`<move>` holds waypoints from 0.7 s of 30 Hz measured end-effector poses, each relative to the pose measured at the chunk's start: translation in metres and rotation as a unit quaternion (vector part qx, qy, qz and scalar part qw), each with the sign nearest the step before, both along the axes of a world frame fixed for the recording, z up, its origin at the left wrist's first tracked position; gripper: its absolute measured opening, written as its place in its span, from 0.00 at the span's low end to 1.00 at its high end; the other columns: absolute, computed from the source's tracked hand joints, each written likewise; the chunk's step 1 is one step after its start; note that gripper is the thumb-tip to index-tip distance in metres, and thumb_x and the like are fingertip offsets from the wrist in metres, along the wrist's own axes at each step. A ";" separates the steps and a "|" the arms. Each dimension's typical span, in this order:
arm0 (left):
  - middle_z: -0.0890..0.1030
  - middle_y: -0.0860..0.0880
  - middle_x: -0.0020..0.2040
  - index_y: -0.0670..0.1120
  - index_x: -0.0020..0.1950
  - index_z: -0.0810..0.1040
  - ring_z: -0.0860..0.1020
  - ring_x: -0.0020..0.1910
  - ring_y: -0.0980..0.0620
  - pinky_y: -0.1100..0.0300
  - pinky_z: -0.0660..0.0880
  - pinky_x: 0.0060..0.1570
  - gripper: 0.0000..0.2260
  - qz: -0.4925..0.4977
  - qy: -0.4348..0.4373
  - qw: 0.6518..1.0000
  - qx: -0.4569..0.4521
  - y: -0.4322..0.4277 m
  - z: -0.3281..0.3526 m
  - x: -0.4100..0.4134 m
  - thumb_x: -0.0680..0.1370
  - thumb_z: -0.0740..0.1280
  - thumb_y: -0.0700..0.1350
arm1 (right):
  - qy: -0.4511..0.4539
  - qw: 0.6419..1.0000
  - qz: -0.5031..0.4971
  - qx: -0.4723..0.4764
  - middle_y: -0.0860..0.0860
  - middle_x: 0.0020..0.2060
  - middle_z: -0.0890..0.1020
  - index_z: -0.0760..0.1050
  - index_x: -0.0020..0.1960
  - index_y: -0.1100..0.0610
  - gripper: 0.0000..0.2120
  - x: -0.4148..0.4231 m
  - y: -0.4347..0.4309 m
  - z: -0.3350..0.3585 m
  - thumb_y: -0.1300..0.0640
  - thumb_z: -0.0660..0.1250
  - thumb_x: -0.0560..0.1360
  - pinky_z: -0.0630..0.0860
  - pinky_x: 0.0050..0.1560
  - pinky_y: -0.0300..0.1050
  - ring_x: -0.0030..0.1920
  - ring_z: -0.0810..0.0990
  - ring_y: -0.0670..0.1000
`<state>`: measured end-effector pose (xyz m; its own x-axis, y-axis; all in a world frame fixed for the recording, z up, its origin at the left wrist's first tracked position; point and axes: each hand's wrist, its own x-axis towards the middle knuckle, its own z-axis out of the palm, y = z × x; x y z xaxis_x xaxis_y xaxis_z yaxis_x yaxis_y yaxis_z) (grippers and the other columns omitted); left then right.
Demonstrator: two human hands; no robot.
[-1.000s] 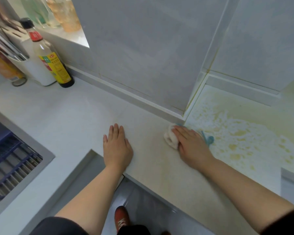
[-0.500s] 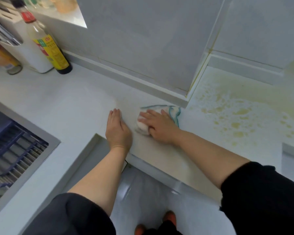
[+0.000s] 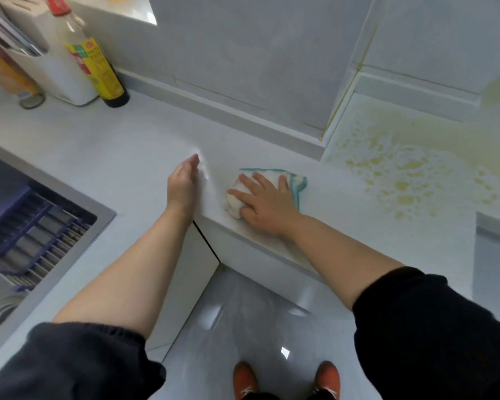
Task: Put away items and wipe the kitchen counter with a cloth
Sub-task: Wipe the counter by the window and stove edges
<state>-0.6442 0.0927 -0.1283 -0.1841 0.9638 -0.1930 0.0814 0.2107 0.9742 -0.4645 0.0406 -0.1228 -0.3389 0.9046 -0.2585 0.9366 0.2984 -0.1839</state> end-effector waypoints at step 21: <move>0.45 0.50 0.79 0.53 0.78 0.50 0.39 0.77 0.46 0.36 0.38 0.70 0.23 -0.127 0.531 0.833 -0.083 -0.112 -0.010 0.134 0.82 0.47 0.49 | -0.023 0.997 0.073 -0.019 0.46 0.78 0.48 0.53 0.76 0.41 0.26 0.128 -0.057 0.002 0.45 0.44 0.78 0.42 0.71 0.65 0.77 0.45 0.51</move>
<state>-0.5104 -0.0189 -0.1386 -0.1312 0.9738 -0.1855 0.9421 0.1808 0.2826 -0.3361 -0.0164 -0.1212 -0.4541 0.8355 -0.3094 0.8910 0.4265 -0.1558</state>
